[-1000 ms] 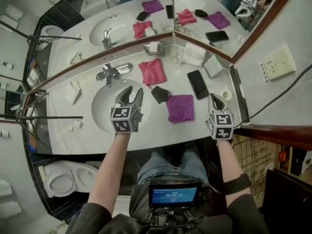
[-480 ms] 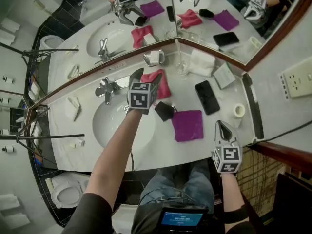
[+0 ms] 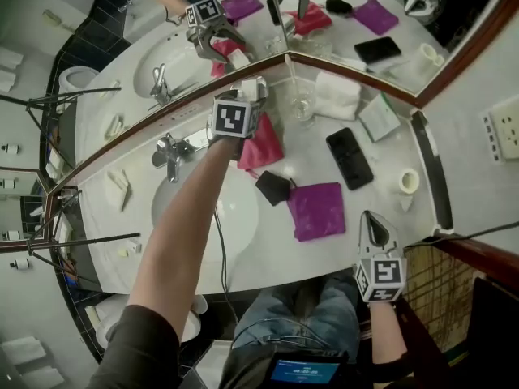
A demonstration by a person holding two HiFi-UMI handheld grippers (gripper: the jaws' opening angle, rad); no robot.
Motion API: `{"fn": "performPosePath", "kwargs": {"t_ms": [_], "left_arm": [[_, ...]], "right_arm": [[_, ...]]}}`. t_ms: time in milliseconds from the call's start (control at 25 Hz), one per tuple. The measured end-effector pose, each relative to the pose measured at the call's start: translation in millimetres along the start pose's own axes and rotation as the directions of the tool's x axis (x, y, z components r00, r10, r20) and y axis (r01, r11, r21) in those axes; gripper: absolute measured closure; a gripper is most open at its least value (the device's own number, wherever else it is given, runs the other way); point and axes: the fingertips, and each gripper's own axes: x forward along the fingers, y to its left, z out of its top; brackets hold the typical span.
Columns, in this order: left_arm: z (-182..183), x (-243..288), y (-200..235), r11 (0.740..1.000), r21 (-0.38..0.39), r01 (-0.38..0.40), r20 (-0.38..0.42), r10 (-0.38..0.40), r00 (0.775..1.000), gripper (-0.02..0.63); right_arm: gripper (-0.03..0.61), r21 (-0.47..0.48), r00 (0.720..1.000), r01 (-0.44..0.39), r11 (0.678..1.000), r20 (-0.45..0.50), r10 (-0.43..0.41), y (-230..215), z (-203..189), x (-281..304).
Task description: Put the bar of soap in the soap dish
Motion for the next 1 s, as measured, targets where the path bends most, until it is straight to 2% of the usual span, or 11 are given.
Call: {"fn": "performPosePath", "kwargs": {"t_ms": [200, 240, 320, 520, 680, 800, 880, 1000], "left_arm": [[-4, 12, -1, 0.999, -0.023, 0.046, -0.082, -0.047, 0.996, 0.299], [-5, 13, -2, 0.998, -0.034, 0.053, -0.093, -0.056, 0.994, 0.313], [-5, 15, 0, 0.997, -0.048, 0.056, -0.108, -0.06, 0.992, 0.397], [-5, 13, 1, 0.999, -0.019, 0.045, -0.129, -0.048, 0.991, 0.41], [-4, 7, -13, 0.995, 0.061, 0.077, -0.123, -0.069, 0.99, 0.416], [-12, -1, -27, 0.982, 0.158, 0.099, -0.156, -0.074, 0.985, 0.417], [-16, -4, -37, 0.963, 0.245, 0.113, -0.16, -0.074, 0.984, 0.419], [-21, -6, -56, 0.919, 0.368, 0.14, -0.148, -0.09, 0.985, 0.422]], "right_arm": [[0.557, 0.0, 1.0, 0.01, 1.0, 0.019, -0.01, -2, -2, -2], [0.557, -0.001, 1.0, 0.012, 1.0, 0.025, -0.012, -3, -1, -2], [0.557, -0.01, 0.999, 0.019, 1.0, 0.041, -0.019, -6, 0, -3], [0.557, -0.012, 0.999, 0.022, 1.0, 0.037, -0.021, -5, 1, -8], [0.557, -0.006, 0.999, 0.02, 1.0, 0.027, -0.02, -1, 5, -12], [0.557, -0.008, 0.999, 0.011, 1.0, 0.032, -0.01, 3, 9, -14], [0.557, -0.028, 0.999, 0.012, 1.0, 0.05, -0.011, 2, 9, -14], [0.557, -0.042, 0.998, 0.014, 0.999, 0.057, -0.012, 1, 12, -16]]}}
